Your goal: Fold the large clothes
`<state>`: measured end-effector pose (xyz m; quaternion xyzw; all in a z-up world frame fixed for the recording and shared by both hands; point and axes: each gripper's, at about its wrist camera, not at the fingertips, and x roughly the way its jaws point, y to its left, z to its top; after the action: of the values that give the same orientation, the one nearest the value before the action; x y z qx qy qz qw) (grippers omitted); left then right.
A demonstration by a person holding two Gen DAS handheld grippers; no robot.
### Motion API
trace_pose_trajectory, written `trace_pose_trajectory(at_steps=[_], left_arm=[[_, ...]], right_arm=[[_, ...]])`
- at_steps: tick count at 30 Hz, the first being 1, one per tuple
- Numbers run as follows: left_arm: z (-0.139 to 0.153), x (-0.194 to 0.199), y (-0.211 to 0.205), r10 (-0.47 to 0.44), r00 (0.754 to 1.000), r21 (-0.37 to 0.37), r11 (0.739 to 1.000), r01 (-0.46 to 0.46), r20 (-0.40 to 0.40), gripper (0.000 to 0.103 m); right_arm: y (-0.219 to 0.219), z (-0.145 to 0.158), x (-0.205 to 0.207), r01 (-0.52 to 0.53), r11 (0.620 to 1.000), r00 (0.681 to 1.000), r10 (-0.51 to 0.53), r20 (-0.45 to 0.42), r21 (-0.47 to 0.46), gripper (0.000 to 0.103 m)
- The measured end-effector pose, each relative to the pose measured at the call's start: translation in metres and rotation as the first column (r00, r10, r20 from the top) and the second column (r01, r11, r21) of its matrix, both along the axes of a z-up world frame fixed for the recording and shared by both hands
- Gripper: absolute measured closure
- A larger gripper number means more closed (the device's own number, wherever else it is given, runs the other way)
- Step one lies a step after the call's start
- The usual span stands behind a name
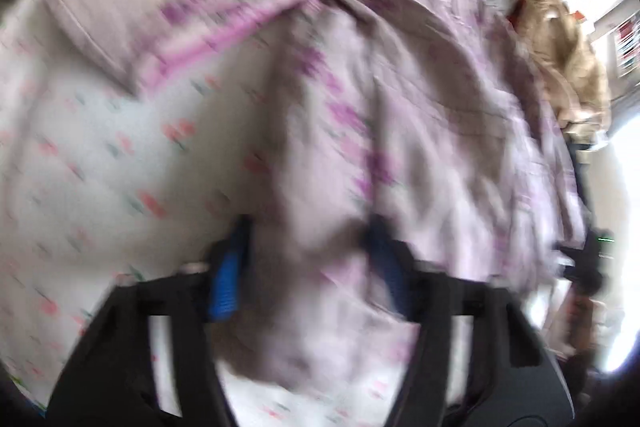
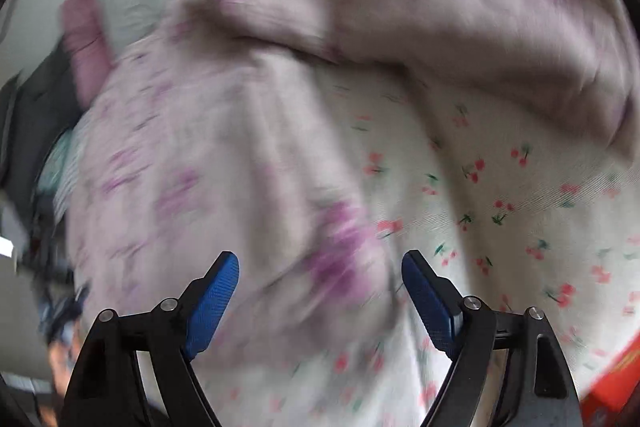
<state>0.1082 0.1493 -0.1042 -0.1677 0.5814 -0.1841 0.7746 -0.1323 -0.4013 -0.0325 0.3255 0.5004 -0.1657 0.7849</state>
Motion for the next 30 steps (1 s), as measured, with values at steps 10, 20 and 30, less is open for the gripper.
trace_pose_trajectory(at_steps=[10,20,30], left_arm=[[0.091,-0.062,0.010,-0.023,0.978,-0.231,0.970,0.072,0.207,0.088],[0.024,-0.052,-0.006,-0.058,0.996,0.276,0.960,0.039,0.063,0.071],[0.073,-0.024,-0.096,-0.194,0.894,0.393,0.919,0.022,0.403,0.017]], right_arm=[[0.021,0.083,-0.012,-0.106,0.994,0.942,0.109,0.316,-0.028,0.085],[0.051,0.038,0.022,-0.240,0.922,0.968,0.203,-0.148,-0.303,0.063],[0.090,0.084,0.062,-0.167,0.874,0.964,0.242,0.111,-0.456,0.018]])
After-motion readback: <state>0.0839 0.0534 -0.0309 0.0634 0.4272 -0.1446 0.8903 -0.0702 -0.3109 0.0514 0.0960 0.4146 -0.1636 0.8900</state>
